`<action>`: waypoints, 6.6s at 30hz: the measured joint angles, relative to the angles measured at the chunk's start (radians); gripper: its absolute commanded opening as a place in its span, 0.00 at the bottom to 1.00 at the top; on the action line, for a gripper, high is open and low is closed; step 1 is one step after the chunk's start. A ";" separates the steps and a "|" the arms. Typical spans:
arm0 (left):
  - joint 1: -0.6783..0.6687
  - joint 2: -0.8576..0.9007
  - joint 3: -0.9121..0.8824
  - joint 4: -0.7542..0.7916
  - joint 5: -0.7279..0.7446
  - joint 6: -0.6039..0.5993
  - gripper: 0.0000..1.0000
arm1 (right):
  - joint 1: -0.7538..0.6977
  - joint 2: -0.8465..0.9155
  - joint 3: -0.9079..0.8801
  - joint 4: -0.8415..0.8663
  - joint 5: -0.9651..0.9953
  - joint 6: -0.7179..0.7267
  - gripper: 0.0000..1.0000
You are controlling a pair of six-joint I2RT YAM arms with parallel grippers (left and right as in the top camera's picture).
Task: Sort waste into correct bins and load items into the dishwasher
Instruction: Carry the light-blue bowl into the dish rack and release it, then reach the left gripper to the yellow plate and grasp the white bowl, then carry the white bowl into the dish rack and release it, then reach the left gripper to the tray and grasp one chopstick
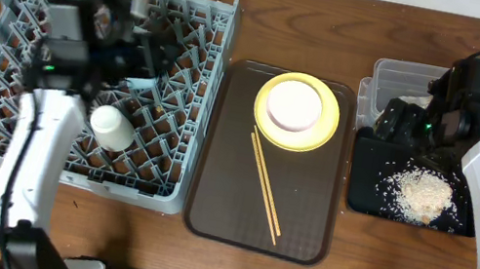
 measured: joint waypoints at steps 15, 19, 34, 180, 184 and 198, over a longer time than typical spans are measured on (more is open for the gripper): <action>-0.017 0.035 0.000 -0.018 -0.470 0.036 0.47 | 0.000 0.000 0.000 -0.007 0.000 -0.003 0.99; -0.017 0.024 0.000 -0.016 -0.469 0.035 0.54 | 0.000 0.000 0.000 -0.007 0.000 -0.003 0.99; -0.306 -0.169 0.000 -0.134 -0.510 0.076 0.65 | -0.027 0.000 0.000 -0.027 0.109 0.019 0.99; -0.631 0.088 0.340 -0.633 -0.464 -0.259 0.94 | -0.126 0.000 0.000 -0.067 0.154 0.027 0.99; -0.710 0.130 0.306 -0.633 -0.558 -0.388 0.94 | -0.126 0.000 0.000 -0.070 0.153 0.027 0.99; -0.771 0.447 0.203 -0.545 -0.623 -0.652 0.92 | -0.126 0.000 0.000 -0.074 0.153 0.027 0.99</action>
